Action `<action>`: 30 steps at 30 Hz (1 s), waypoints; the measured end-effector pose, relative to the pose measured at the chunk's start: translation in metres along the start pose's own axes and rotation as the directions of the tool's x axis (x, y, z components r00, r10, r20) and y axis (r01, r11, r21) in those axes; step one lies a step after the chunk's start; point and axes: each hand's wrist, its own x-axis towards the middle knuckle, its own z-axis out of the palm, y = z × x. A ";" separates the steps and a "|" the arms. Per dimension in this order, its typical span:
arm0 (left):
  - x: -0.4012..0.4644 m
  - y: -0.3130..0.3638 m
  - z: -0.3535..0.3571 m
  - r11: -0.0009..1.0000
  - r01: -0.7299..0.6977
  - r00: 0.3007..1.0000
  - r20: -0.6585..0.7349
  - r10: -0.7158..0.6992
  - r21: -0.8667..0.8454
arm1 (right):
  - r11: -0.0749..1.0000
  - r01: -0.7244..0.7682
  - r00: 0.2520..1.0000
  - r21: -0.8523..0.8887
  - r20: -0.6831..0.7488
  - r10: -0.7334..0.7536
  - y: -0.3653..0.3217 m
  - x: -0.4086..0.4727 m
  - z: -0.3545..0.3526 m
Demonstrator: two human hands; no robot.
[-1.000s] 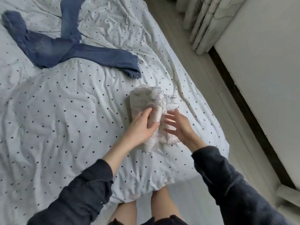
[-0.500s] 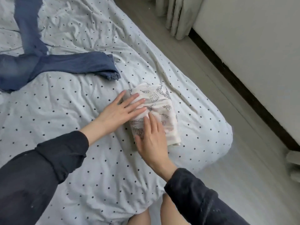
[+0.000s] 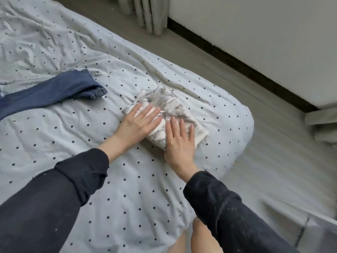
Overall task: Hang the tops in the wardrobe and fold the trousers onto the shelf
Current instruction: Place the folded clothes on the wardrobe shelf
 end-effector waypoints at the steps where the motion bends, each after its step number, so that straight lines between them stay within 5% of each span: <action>1: 0.005 0.003 -0.006 1.000 0.005 1.000 -0.008 -0.005 0.007 | 1.000 -0.012 0.999 -0.009 -0.037 0.012 0.006 0.001 -0.006; 8: 0.026 0.051 -0.067 0.977 0.148 0.988 -0.029 -0.154 -0.154 | 0.998 0.060 0.960 0.006 -0.275 -0.056 0.058 -0.026 -0.047; 14: 0.066 0.125 -0.130 0.922 0.123 0.982 -0.092 -0.167 -0.366 | 0.995 -0.091 0.903 -0.029 -0.424 0.070 0.122 -0.112 -0.080; 23: 0.137 0.316 -0.222 0.841 -0.259 0.949 -0.289 0.129 -0.475 | 0.877 -0.481 0.745 -0.023 -0.539 0.394 0.245 -0.323 -0.101; 30: 0.176 0.452 -0.309 0.674 -0.614 0.776 -0.471 0.419 -0.411 | 0.686 -0.728 0.554 0.015 -0.576 0.601 0.299 -0.487 -0.122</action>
